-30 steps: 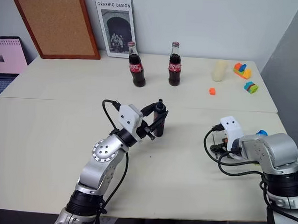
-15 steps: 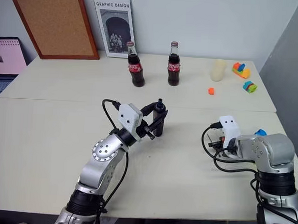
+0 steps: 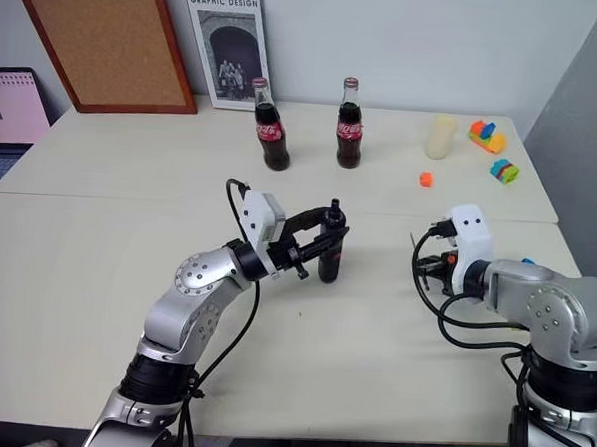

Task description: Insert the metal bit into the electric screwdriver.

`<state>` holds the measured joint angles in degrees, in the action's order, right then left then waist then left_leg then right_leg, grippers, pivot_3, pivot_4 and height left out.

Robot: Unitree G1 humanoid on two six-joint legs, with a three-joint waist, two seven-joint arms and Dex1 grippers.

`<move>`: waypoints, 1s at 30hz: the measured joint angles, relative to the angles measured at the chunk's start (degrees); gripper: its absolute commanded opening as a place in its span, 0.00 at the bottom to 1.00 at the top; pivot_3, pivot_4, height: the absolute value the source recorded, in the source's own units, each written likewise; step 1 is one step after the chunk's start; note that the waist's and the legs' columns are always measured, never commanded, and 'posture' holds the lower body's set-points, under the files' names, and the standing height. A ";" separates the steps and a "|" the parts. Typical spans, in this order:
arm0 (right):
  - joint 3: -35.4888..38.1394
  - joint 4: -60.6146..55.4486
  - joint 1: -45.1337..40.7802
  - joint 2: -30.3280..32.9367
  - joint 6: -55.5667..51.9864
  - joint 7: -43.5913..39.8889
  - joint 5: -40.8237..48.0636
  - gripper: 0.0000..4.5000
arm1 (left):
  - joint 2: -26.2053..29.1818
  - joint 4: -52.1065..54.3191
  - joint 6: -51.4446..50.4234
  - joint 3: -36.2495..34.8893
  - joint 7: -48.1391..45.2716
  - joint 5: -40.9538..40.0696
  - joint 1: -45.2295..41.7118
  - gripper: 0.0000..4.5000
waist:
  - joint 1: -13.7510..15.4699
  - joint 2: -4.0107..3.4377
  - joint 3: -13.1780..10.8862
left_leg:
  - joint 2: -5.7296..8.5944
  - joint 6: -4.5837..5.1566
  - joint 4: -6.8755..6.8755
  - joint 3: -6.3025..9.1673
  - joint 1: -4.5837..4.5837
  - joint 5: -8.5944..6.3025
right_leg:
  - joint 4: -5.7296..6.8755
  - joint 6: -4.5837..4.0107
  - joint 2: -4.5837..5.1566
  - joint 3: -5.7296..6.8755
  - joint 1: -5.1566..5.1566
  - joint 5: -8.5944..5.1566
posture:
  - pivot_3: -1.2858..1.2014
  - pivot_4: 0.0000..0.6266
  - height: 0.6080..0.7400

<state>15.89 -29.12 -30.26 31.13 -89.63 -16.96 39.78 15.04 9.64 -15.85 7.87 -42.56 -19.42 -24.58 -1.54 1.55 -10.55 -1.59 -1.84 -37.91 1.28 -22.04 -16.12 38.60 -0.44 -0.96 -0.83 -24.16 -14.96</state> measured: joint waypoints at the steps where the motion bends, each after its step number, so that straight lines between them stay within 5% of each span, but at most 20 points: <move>1: 0.32 -0.77 -0.01 0.46 0.60 -0.92 0.56 0.00 | 0.36 -0.09 -0.15 0.06 -1.00 -0.63 -0.25 0.36 | -0.01 -0.01 -0.01 | 0.01 0.00 0.01 -0.01 0.00 0.00 | 0.00 0.00 0.00 0.00 -0.01 0.00 | 0.52 0.24 1.00; 10: 5.06 -6.58 3.16 2.12 12.44 -9.48 5.75 0.00 | 3.91 -2.10 -1.26 0.84 -11.43 -3.56 -2.14 0.36 | -0.09 0.00 -0.01 | 0.04 0.01 -0.01 -0.02 0.05 0.00 | 0.03 0.00 -0.09 0.00 0.01 0.00 | 0.52 0.24 1.00; 17: 6.63 -6.53 4.52 -5.23 28.90 -14.71 10.08 0.00 | 4.34 -3.16 -3.55 0.59 -14.94 -6.88 -2.59 0.36 | -0.12 -0.01 -0.01 | 0.00 0.01 -0.02 0.01 0.07 0.00 | 0.07 0.00 -0.09 0.03 0.02 0.00 | 0.52 0.24 1.00; 30: -1.29 -5.72 6.95 -11.36 49.58 -17.73 9.37 0.00 | 4.53 -2.84 0.03 0.55 -14.18 -6.38 -0.18 0.36 | -0.13 -0.02 -0.01 | -0.04 0.00 -0.04 0.05 0.24 0.00 | 0.28 -0.01 -0.02 -0.07 0.05 0.00 | 0.52 0.24 1.00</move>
<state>14.60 -34.84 -23.31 19.77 -40.04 -34.70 49.15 19.56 6.80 -15.81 8.42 -56.74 -25.81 -24.76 -1.67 1.54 -10.56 -1.63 -1.84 -37.96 1.33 -21.79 -16.12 38.88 -0.44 -0.98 -0.90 -24.10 -14.96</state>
